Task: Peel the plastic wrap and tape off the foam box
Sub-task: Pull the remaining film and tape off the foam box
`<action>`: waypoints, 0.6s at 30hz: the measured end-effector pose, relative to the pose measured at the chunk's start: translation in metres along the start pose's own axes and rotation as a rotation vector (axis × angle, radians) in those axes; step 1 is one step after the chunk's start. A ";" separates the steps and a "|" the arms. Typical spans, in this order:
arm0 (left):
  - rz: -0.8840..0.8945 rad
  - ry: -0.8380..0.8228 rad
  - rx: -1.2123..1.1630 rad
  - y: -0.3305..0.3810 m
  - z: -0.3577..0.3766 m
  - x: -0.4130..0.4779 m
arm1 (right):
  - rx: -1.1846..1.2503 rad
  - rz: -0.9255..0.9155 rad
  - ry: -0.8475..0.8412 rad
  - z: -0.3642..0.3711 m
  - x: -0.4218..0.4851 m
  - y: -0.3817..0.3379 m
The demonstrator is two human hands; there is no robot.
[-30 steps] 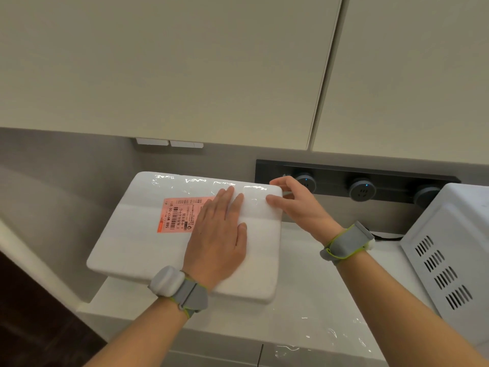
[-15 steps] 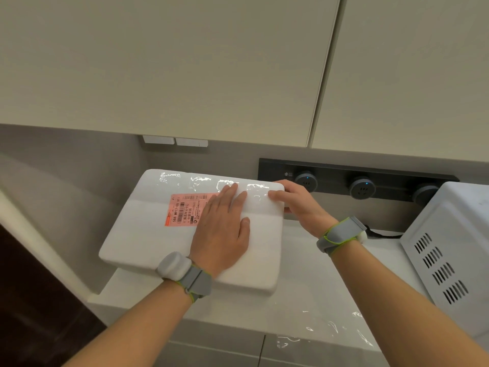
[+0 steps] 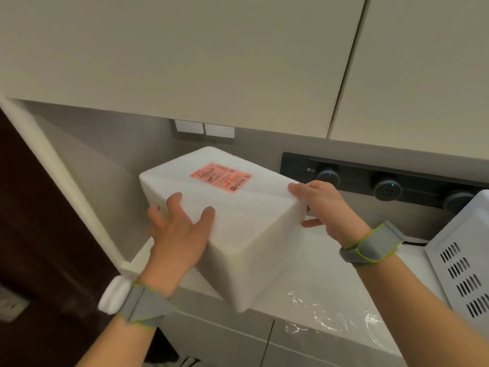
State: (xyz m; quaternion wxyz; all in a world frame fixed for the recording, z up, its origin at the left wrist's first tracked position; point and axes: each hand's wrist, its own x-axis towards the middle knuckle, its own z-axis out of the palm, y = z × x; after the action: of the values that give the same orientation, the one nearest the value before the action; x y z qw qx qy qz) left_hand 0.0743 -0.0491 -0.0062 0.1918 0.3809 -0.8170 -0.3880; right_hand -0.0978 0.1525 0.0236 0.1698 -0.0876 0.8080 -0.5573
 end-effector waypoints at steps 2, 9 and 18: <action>-0.074 -0.071 -0.174 0.001 -0.016 0.004 | -0.006 0.027 -0.063 0.002 -0.018 -0.005; 0.088 -0.285 -0.179 -0.004 -0.084 0.056 | 0.121 0.149 -0.358 0.023 -0.104 -0.016; 0.632 -0.713 0.546 0.020 -0.100 0.120 | 0.491 0.366 -0.247 0.117 -0.164 -0.001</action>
State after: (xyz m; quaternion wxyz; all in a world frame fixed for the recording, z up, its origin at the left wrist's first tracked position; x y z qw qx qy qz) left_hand 0.0495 -0.1830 0.0739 -0.0954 -0.0023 -0.9770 -0.1905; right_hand 0.0978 0.1042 0.0163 0.3798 0.0356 0.6253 -0.6808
